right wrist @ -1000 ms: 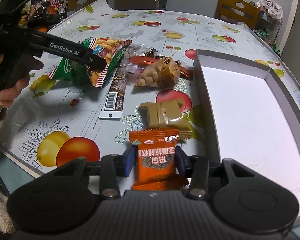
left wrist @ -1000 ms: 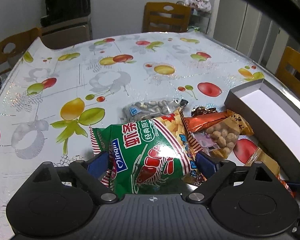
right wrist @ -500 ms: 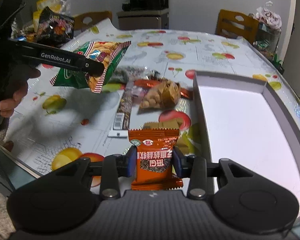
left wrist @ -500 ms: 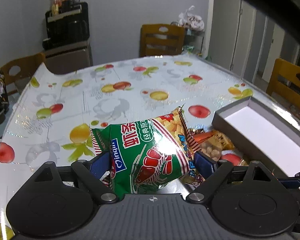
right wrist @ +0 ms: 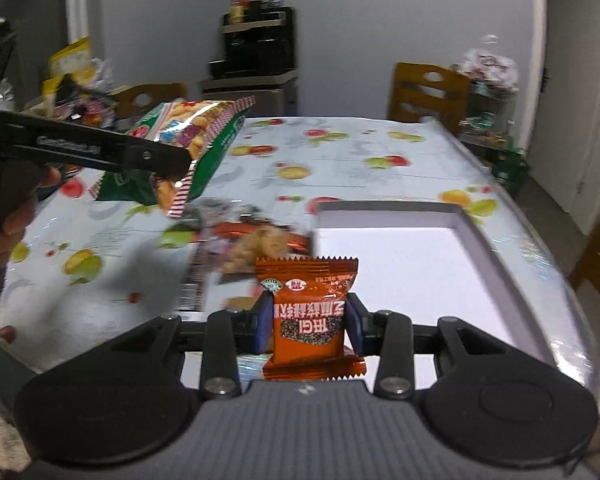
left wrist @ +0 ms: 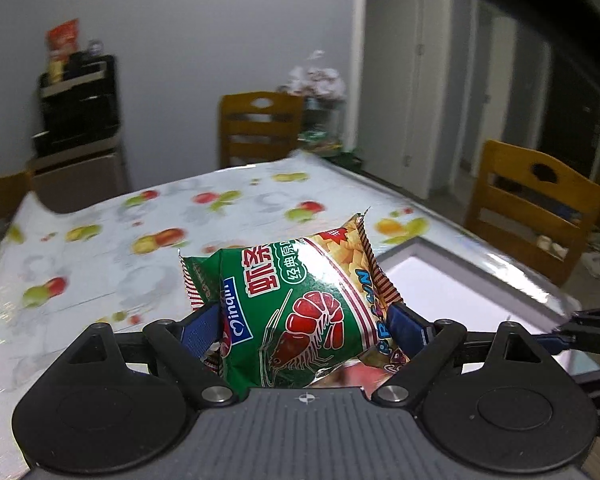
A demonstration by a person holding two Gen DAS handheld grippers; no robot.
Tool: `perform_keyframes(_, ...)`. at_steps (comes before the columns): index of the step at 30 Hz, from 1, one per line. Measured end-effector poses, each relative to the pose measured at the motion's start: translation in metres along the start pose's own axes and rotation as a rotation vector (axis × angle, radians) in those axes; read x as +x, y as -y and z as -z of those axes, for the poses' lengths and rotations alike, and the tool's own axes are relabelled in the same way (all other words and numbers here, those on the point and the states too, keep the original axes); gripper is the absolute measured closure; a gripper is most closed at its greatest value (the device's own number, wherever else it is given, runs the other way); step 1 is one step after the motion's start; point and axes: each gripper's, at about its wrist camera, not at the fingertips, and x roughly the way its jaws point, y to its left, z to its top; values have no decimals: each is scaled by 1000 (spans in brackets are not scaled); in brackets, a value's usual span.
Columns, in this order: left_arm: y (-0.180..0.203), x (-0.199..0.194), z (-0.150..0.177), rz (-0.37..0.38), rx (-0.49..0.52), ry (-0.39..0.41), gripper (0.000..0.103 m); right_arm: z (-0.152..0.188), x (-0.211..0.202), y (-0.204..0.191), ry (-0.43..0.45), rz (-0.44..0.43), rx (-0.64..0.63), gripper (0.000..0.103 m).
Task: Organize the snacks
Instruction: 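Carry both snacks over the white box and open both tools to drop them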
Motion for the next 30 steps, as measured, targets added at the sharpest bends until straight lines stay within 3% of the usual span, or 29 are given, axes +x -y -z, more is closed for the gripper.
perform_keyframes(11,83,77,-10,190,117,-18,14,28,-14,86,-2,231,66,66)
perform_keyframes(19,140,121,-9,202,213,-21,14,42,0,109,-35,292,41,66)
perform_keyframes(30,164,160,-6,187,184,-99,14,42,42,122,-129,310,63,66)
